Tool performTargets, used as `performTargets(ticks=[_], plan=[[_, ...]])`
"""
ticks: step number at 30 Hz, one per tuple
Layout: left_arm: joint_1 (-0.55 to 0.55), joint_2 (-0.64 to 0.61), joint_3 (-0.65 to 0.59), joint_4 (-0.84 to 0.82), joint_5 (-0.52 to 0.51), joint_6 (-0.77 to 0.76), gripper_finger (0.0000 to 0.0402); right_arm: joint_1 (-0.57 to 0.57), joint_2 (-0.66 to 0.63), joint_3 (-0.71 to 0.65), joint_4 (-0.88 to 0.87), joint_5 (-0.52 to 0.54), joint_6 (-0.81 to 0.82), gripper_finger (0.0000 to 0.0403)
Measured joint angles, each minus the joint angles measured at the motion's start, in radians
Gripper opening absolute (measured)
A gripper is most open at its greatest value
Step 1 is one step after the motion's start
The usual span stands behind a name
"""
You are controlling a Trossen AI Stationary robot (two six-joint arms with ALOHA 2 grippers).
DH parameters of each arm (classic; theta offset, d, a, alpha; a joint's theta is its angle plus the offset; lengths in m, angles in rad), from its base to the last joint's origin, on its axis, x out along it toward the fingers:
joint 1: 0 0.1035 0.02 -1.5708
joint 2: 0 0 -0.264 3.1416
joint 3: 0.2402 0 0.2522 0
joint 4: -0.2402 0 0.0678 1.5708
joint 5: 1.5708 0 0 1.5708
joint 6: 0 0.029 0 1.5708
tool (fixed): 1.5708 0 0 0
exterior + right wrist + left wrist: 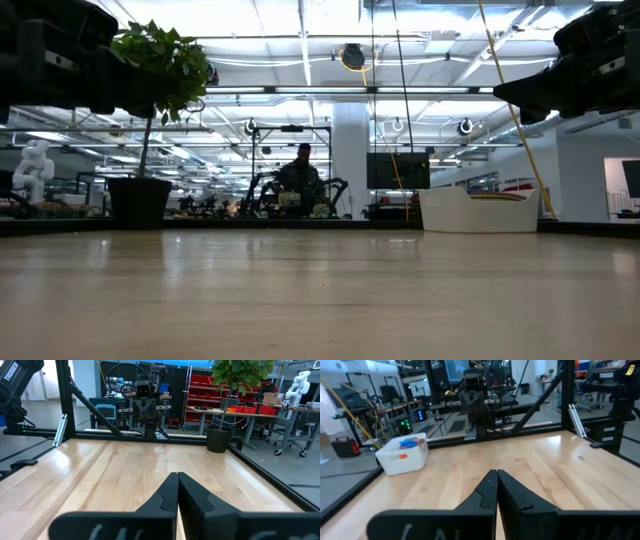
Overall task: Nest measuring cups in basket
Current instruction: Return to Home Position
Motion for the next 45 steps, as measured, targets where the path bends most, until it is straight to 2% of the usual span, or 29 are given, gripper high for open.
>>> performTargets(ticks=[9, 16, 22, 32, 36, 45], plan=[[0.000, -0.144, 0.000, -0.107, 0.044, 0.088, 0.0005, 0.000, 0.000, 0.000, 0.001, 0.000, 0.000, 0.0000], [0.038, -0.358, 0.000, -0.349, 0.050, 0.084, 0.0005, 0.000, 0.000, 0.000, 0.001, 0.000, 0.000, 0.0000], [0.075, -0.537, 0.000, -0.546, 0.143, 0.065, 0.0005, 0.000, 0.000, 0.000, 0.001, 0.000, 0.000, 0.0000], [0.112, -0.789, 0.000, -0.809, 0.183, 0.036, 0.0005, 0.000, 0.000, 0.000, 0.001, 0.000, 0.000, 0.0000], [0.125, -0.827, 0.001, -0.817, 0.170, 0.023, 0.0005, 0.000, 0.000, 0.000, 0.001, 0.000, 0.000, 0.0000], [0.130, -0.822, 0.001, -0.818, 0.141, -0.046, 0.0005, 0.000, 0.000, 0.000, 0.001, 0.000, 0.000, 0.0000]])
